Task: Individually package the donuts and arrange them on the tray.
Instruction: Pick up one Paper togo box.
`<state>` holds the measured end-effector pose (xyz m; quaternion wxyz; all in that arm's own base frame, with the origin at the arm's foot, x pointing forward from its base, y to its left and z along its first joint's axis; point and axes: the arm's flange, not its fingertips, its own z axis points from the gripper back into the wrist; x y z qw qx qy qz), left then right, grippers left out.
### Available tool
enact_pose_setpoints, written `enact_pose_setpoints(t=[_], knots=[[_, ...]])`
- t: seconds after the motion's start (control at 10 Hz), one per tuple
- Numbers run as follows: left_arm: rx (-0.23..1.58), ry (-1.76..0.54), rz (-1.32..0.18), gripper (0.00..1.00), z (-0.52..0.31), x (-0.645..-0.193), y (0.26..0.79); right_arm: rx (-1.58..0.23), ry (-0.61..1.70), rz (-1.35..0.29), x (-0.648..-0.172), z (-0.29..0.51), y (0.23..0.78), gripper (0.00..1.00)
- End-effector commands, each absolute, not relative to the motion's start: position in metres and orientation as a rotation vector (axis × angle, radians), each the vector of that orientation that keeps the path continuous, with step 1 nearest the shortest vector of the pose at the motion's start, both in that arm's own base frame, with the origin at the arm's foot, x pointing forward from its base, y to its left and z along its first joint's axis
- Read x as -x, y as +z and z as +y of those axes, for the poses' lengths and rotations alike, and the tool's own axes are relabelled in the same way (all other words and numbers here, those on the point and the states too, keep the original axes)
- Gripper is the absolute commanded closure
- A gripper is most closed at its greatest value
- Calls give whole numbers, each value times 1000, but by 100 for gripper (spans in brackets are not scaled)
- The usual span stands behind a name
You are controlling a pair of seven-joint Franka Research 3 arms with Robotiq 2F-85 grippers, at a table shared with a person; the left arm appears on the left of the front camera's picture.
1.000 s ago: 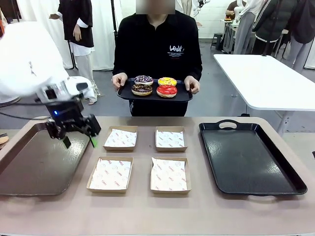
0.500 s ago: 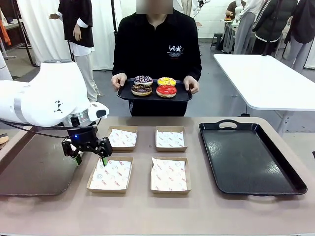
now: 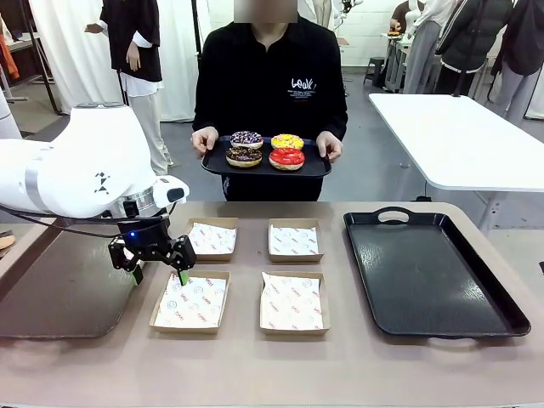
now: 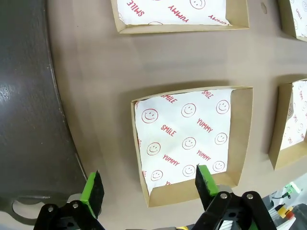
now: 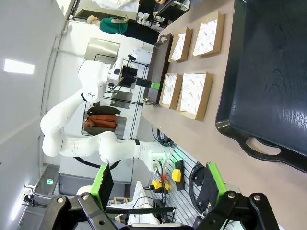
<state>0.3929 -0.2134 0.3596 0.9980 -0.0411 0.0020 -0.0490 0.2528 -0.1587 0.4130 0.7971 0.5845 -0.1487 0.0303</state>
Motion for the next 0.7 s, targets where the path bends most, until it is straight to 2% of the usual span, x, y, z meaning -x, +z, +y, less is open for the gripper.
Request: enact_pose_setpoints(t=[0.0,0.6], knots=[[70,-96,4,0,-215,-391,357,-1271,75,-333,-253,-158,412,0],[59,-148,41,0,-219,-393,343,-1271,75,-333,-253,-158,412,0]])
